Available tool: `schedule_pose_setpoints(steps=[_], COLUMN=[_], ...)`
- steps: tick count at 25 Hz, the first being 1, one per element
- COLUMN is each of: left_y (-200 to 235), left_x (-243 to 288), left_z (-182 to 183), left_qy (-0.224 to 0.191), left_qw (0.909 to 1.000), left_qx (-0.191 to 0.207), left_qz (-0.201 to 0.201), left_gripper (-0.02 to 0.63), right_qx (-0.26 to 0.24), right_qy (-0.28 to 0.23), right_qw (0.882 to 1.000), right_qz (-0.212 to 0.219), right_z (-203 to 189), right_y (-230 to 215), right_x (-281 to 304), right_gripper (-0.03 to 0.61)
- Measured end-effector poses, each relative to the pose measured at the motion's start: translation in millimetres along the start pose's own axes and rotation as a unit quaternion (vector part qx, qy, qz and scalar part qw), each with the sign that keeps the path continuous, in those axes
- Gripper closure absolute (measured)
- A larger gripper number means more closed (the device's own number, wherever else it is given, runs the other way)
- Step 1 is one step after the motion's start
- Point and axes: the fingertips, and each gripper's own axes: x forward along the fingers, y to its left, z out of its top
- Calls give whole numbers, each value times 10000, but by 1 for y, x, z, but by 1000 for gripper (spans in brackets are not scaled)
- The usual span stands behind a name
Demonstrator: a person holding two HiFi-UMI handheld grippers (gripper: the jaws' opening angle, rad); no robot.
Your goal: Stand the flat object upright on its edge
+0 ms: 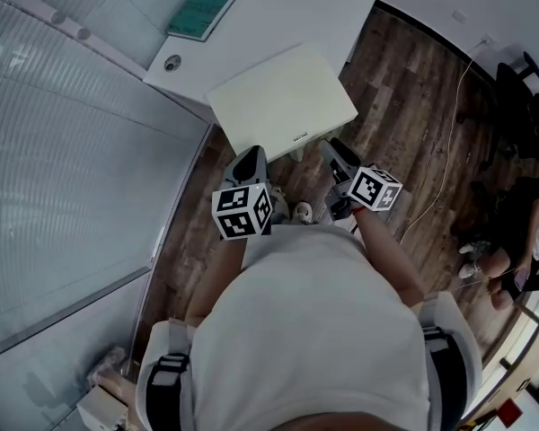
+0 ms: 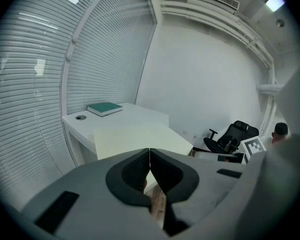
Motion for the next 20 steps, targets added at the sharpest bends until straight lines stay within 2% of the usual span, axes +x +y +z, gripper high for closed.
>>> schedule_pose_setpoints(steps=[5,10,15,20], left_y=[2,7,11,18], left_x=[2,8,15,17], left_z=[-2,3,11,17], left_qy=[41,18,-22,-34], left_qw=[10000,10000,9999,9999], left_qx=[25,21,61,83], left_qz=[-37,-63,-76,-72], left_gripper=[592,592,592,592], right_qx=[1050,1710,2151,2332], right_qy=[-103,-244,-547,-719], right_qw=[9935,9837,9740,9689], right_qz=[421,494,460,417], right_z=[-8,-13,-13,-9], right_y=[-9,-22,-38,-45], right_x=[10,19,27,38], right_gripper=[285,253,235,218])
